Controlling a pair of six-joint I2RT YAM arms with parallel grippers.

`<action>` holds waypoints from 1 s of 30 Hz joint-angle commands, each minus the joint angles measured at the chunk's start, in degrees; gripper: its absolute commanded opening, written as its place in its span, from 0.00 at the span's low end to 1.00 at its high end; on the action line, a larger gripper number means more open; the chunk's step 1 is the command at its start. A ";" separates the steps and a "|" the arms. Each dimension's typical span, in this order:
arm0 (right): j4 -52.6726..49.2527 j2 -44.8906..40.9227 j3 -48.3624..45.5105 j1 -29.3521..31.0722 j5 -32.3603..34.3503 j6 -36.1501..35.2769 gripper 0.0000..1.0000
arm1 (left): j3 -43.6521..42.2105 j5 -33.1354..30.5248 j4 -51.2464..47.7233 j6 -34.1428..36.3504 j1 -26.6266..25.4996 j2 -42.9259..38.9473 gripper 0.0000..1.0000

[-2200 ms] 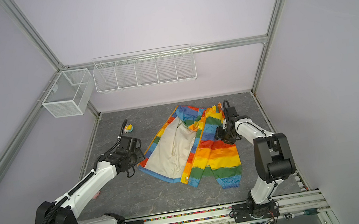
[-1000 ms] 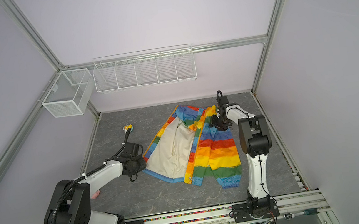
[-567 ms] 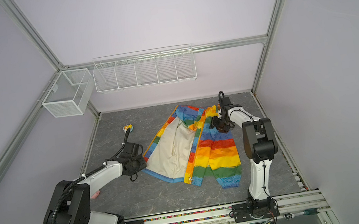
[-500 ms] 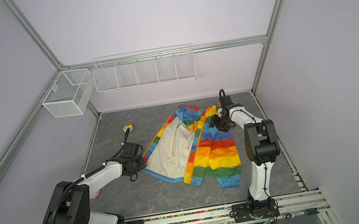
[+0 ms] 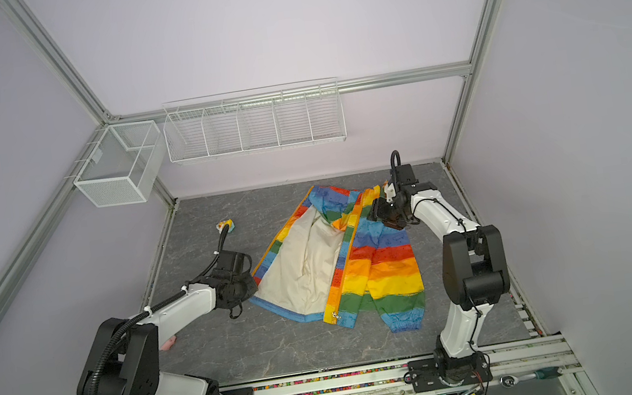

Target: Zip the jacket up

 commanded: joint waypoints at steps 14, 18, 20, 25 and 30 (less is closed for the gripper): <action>4.14 1.21 -6.42 8.74 -3.41 3.00 0.61 | 17.01 8.34 -7.02 13.59 -15.91 -7.96 0.00; 5.63 3.76 -6.56 9.69 -4.79 3.91 0.60 | 21.58 10.61 -7.49 16.30 -20.88 -5.98 0.00; 6.30 4.78 -6.65 9.67 -5.43 4.29 0.60 | 24.52 12.11 -8.41 17.45 -23.91 -3.84 0.00; 6.69 6.50 -6.04 9.54 -6.27 4.35 0.59 | 31.49 14.28 -11.72 19.76 -33.12 3.05 0.00; 7.85 6.86 -6.43 8.38 -8.31 5.25 0.59 | 33.67 16.34 -15.30 20.24 -40.53 10.40 0.00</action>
